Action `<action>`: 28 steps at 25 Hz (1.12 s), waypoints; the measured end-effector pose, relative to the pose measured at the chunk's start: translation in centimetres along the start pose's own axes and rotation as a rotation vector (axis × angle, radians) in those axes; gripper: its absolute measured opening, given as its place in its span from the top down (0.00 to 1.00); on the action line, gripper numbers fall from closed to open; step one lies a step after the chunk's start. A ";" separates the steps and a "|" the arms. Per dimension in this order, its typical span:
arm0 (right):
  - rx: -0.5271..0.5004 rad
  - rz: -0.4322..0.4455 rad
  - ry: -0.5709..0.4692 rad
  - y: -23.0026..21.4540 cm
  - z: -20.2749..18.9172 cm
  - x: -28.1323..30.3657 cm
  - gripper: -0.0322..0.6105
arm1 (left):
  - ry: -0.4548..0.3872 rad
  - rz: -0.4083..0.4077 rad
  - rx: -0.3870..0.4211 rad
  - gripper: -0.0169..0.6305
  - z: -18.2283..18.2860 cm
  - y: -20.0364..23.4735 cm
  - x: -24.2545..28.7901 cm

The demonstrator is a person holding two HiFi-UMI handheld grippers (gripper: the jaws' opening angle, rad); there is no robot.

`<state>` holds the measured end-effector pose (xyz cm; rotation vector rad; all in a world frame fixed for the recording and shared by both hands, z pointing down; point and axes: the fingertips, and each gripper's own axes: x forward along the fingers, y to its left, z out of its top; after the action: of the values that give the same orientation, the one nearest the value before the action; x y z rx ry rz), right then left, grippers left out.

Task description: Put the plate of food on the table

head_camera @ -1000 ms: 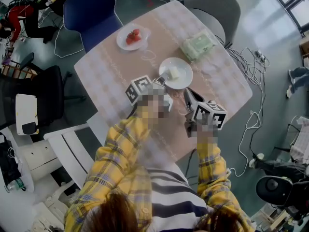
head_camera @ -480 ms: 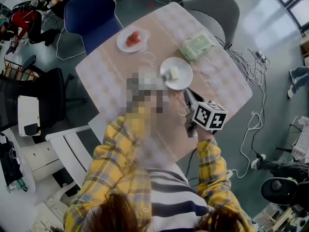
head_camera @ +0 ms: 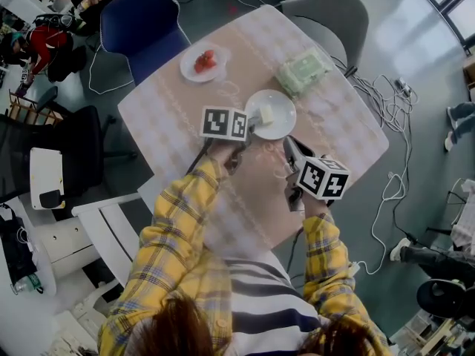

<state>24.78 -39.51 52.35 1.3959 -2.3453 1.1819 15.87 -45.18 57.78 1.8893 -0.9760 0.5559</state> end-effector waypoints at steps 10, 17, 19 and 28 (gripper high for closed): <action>-0.012 -0.027 0.008 -0.4 -0.3 0.4 0.95 | -0.221 0.014 0.248 0.97 1.1 -3.0 -3.4; -0.038 -0.037 -0.001 0.0 -0.9 0.2 0.95 | -0.256 -0.059 0.270 0.97 -1.4 -5.5 -3.6; -0.038 -0.037 -0.003 0.2 -1.2 0.0 0.95 | -0.269 -0.073 0.248 0.97 -1.9 -5.8 -3.9; -0.052 -0.052 -0.032 1.7 -2.4 -1.7 0.95 | -0.276 -0.152 0.212 0.97 -4.5 -7.6 -5.7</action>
<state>23.74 -36.26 52.15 1.4593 -2.3288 1.0851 18.75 -36.89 52.04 2.2527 -0.9658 0.3232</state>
